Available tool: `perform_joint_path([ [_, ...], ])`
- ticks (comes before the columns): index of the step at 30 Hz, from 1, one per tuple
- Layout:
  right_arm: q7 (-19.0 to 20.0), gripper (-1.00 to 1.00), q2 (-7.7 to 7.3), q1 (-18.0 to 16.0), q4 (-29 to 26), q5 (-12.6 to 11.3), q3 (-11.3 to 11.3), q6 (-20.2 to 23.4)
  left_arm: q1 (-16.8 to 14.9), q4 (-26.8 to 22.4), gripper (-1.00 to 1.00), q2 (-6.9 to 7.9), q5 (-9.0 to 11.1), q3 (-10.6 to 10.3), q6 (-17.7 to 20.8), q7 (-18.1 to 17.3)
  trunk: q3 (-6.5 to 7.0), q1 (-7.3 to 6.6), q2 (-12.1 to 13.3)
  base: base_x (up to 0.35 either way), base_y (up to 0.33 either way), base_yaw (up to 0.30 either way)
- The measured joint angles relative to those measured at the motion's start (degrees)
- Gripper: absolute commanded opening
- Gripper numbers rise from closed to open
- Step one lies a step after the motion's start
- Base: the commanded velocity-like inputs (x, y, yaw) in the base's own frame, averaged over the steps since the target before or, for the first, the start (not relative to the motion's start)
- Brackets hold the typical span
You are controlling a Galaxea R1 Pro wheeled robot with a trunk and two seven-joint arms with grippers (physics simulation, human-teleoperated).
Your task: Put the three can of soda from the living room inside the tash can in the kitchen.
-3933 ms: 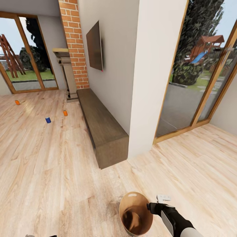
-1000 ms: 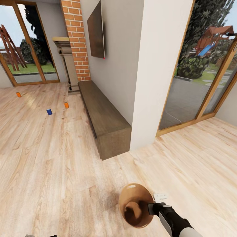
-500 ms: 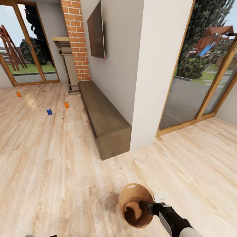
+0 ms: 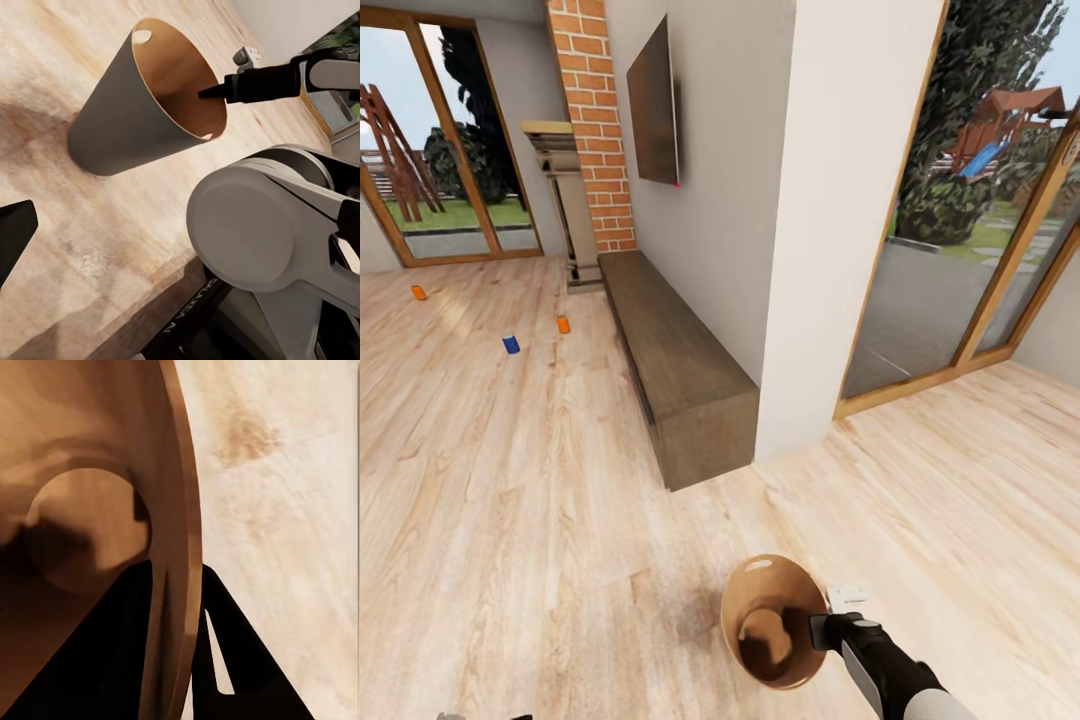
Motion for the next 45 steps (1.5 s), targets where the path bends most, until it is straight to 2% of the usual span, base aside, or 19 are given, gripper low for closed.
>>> perform_joint_path([
  [6,0.0,-1.00,-0.06,0.0,-3.0,0.0,0.0,1.6,0.0,0.1,1.00,0.00,0.0,0.0,0.0,0.0,0.56,0.00,0.0,0.000,0.000,0.000],
  [7,0.0,-1.00,-0.10,0.0,-3.9,0.0,0.0,3.7,0.0,0.1,1.00,0.00,0.0,0.0,0.0,0.0,0.66,0.00,0.0,0.000,0.000,0.000],
  [9,0.0,-1.00,-0.33,0.0,-8.9,0.3,0.0,11.6,0.0,0.1,1.00,0.00,0.0,0.0,0.0,0.0,0.83,0.00,0.0,0.000,0.000,0.000],
  [13,0.0,-1.00,-0.39,0.0,-13.5,0.1,-0.1,17.4,0.0,0.1,1.00,0.00,0.0,0.0,0.0,0.0,1.17,0.00,0.0,0.000,0.000,0.000],
  [15,0.1,-1.00,-0.41,0.0,-17.0,0.2,-0.3,21.4,0.0,0.1,1.00,0.00,0.0,0.0,0.0,0.0,1.36,0.00,0.0,0.000,0.000,0.000],
  [16,0.1,-1.00,-0.43,0.0,-19.9,0.4,-0.3,25.6,0.0,0.1,1.00,0.00,0.0,0.0,0.0,0.0,1.45,0.00,0.0,0.000,0.000,0.000],
  [19,0.1,-1.00,-0.43,0.0,-22.8,0.1,-0.3,29.7,0.0,0.1,1.00,0.00,0.0,0.0,0.0,0.0,1.73,0.00,0.0,0.000,0.000,0.000],
  [25,0.1,-1.00,-0.44,0.0,-24.8,0.3,-0.3,32.2,0.0,0.1,1.00,0.00,0.0,-0.1,0.0,0.0,2.29,0.00,0.0,0.000,0.000,0.000],
  [45,0.1,-1.00,-0.44,0.0,-25.1,0.3,-0.2,32.6,0.0,0.1,1.00,0.00,0.0,-0.2,0.0,0.0,3.12,0.00,0.0,0.000,0.000,0.000],
])
